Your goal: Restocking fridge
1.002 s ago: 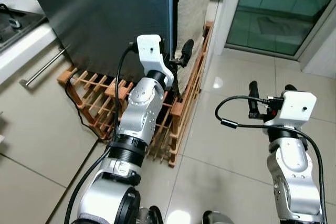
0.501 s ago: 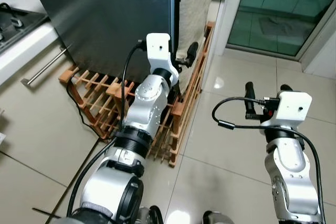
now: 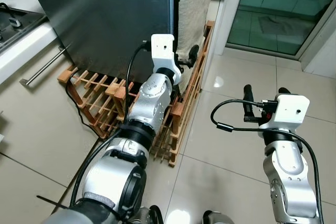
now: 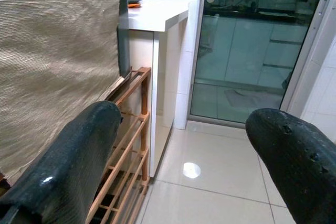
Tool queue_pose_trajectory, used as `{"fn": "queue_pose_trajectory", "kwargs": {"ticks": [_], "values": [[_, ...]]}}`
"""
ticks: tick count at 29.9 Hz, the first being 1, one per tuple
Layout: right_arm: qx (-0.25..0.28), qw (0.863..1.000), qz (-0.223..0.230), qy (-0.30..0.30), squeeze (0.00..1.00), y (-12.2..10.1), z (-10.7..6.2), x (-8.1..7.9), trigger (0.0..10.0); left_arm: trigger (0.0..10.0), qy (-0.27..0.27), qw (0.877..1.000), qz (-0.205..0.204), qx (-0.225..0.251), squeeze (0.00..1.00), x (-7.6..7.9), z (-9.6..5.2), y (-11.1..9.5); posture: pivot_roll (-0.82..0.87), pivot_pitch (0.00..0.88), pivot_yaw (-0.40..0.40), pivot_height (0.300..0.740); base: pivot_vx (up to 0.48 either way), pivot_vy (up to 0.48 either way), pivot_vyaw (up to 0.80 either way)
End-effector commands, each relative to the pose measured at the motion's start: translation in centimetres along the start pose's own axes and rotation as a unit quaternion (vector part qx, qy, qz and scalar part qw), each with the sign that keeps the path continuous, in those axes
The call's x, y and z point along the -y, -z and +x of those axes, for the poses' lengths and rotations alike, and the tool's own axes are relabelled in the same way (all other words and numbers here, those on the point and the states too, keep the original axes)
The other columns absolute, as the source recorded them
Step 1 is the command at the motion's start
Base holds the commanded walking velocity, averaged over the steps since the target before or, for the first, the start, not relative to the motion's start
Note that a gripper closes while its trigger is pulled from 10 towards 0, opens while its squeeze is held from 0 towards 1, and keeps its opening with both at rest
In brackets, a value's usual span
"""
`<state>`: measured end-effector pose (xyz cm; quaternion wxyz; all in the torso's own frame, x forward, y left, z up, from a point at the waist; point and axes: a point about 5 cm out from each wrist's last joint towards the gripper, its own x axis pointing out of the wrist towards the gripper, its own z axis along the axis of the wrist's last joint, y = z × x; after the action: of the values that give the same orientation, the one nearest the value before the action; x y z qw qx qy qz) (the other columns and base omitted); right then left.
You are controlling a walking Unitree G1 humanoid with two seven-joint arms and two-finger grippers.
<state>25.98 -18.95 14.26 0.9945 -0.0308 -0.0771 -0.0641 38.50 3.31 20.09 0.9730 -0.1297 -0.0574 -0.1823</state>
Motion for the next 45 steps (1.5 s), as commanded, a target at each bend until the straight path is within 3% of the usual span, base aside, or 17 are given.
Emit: {"fn": "queue_pose_trajectory", "kwargs": {"ticks": [1,6,15,23,26,28,30,32,33,36,37,40,41,42,44,45], "values": [[0.002,1.0,-0.001,0.002,0.0,-0.1,-0.3,-0.1,10.0,10.0,0.024,0.999,-0.021,0.005,0.0,2.4,0.7,-0.4,-0.21,0.125,0.085,0.74,0.0,0.0,0.0],[0.001,1.0,0.0,0.003,0.0,0.0,-0.4,-0.1,10.0,10.0,0.02,1.0,-0.024,0.006,0.0,2.9,1.1,-0.8,-0.22,0.13,0.087,0.74,0.0,0.0,0.0],[-0.003,1.0,-0.001,0.004,0.0,0.0,-0.8,-0.2,10.0,10.0,0.039,0.996,-0.083,0.0,0.0,4.5,1.8,-1.4,-0.23,0.15,0.091,0.74,0.0,0.0,0.0],[-0.011,1.0,0.014,-0.001,0.0,0.0,-0.6,-0.4,10.0,10.0,0.133,0.987,-0.087,-0.019,0.0,7.3,1.6,-0.4,-0.23,0.157,0.09,0.74,0.0,0.0,0.0],[-0.012,1.0,0.018,-0.005,0.0,-0.1,-0.4,-0.6,10.0,10.0,0.178,0.977,-0.116,-0.015,0.0,8.8,1.2,-0.1,-0.23,0.155,0.09,0.74,0.0,0.0,0.0],[-0.012,1.0,0.019,-0.005,0.0,-0.1,-0.4,-0.6,10.0,10.0,0.206,0.968,-0.145,-0.013,0.0,9.9,0.9,0.0,-0.23,0.153,0.087,0.74,0.0,0.0,0.0],[-0.012,1.0,0.019,-0.007,0.0,-0.1,-0.2,-0.7,10.0,10.0,0.263,0.95,-0.166,-0.009,0.0,12.3,0.3,0.0,-0.24,0.148,0.086,0.74,0.0,0.0,0.0],[-0.012,1.0,0.02,-0.007,0.0,-0.1,-0.2,-0.7,10.0,10.0,0.276,0.946,-0.169,-0.007,0.0,12.8,0.1,-0.1,-0.24,0.148,0.086,0.74,0.0,0.0,0.0],[-0.011,1.0,0.02,-0.008,0.0,-0.1,-0.1,-0.8,10.0,10.0,0.31,0.932,-0.187,-0.003,0.0,14.1,-0.4,-0.1,-0.24,0.147,0.087,0.74,0.0,0.0,0.0],[-0.01,1.0,0.021,-0.006,0.0,-0.2,0.1,-0.8,10.0,10.0,0.364,0.906,-0.217,0.004,0.0,15.6,-1.3,-0.4,-0.25,0.143,0.087,0.74,0.0,0.0,0.0],[-0.01,1.0,0.021,-0.005,0.0,-0.2,0.2,-0.7,10.0,10.0,0.391,0.891,-0.231,0.009,0.0,16.3,-1.7,-0.7,-0.25,0.141,0.088,0.74,0.0,0.0,0.0],[-0.009,1.0,0.02,-0.002,0.0,-0.1,0.2,-0.6,10.0,10.0,0.414,0.875,-0.249,0.013,0.0,16.8,-2.0,-1.1,-0.24,0.138,0.09,0.74,0.0,0.0,0.0],[-0.01,1.0,0.02,0.007,0.0,-0.1,0.2,-0.3,10.0,10.0,0.435,0.862,-0.259,0.018,0.0,17.3,-2.4,-1.5,-0.25,0.137,0.091,0.74,0.0,0.0,0.0],[-0.01,1.0,0.02,0.007,0.0,-0.1,0.2,-0.3,10.0,10.0,0.435,0.862,-0.259,0.018,0.0,17.3,-2.4,-1.5,-0.25,0.137,0.091,0.74,0.0,0.0,0.0],[-0.017,0.999,0.023,0.021,0.0,0.2,0.2,0.3,10.0,10.0,0.46,0.846,-0.267,0.021,0.0,17.7,-2.9,-2.0,-0.24,0.133,0.094,0.74,0.0,0.0,0.0],[-0.017,0.999,0.023,0.021,0.0,0.2,0.2,0.3,10.0,10.0,0.46,0.846,-0.267,0.021,0.0,17.7,-2.9,-2.0,-0.24,0.133,0.094,0.74,0.0,0.0,0.0]]}}
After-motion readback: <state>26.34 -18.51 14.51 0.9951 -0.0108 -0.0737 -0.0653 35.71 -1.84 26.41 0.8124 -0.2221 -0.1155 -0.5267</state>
